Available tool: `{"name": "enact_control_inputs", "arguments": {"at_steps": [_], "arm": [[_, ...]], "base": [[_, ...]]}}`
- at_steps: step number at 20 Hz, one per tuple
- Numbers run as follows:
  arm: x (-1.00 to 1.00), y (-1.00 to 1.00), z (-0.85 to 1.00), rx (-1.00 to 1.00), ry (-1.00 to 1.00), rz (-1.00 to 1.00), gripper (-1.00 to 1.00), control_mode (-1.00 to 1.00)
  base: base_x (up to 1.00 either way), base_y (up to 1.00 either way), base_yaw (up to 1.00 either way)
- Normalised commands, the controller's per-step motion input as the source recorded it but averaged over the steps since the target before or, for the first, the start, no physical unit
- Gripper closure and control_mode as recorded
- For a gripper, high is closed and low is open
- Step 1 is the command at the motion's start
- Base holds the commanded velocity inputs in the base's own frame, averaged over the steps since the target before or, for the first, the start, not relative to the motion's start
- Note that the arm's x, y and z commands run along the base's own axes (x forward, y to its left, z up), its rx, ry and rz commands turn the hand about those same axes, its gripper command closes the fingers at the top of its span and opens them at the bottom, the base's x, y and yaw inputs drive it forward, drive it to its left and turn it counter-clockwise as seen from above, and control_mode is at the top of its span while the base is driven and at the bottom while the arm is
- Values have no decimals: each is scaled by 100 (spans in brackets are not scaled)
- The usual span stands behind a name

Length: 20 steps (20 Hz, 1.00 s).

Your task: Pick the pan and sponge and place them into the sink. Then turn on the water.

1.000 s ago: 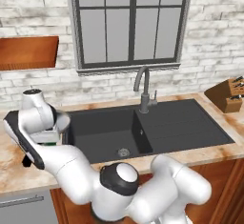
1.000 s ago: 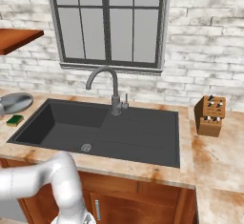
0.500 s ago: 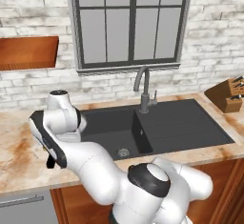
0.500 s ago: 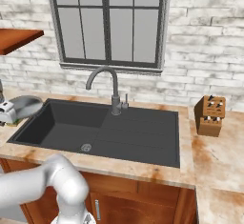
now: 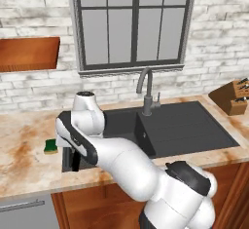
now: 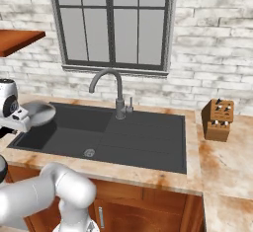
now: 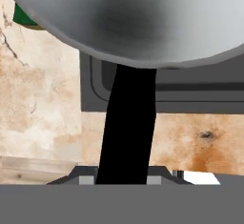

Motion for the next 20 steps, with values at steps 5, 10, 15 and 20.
{"name": "enact_control_inputs", "arguments": {"at_steps": [5,10,15,20], "arm": [[-29,-47,0,3,0,-8,100,-100],[-11,-32,0,0,0,-19,100,-100],[2,-27,0,2,4,-27,100,-100],[29,-36,0,10,7,-8,100,-100]], "base": [[0,0,0],[0,0,0],[0,0,0],[0,0,0]]}}
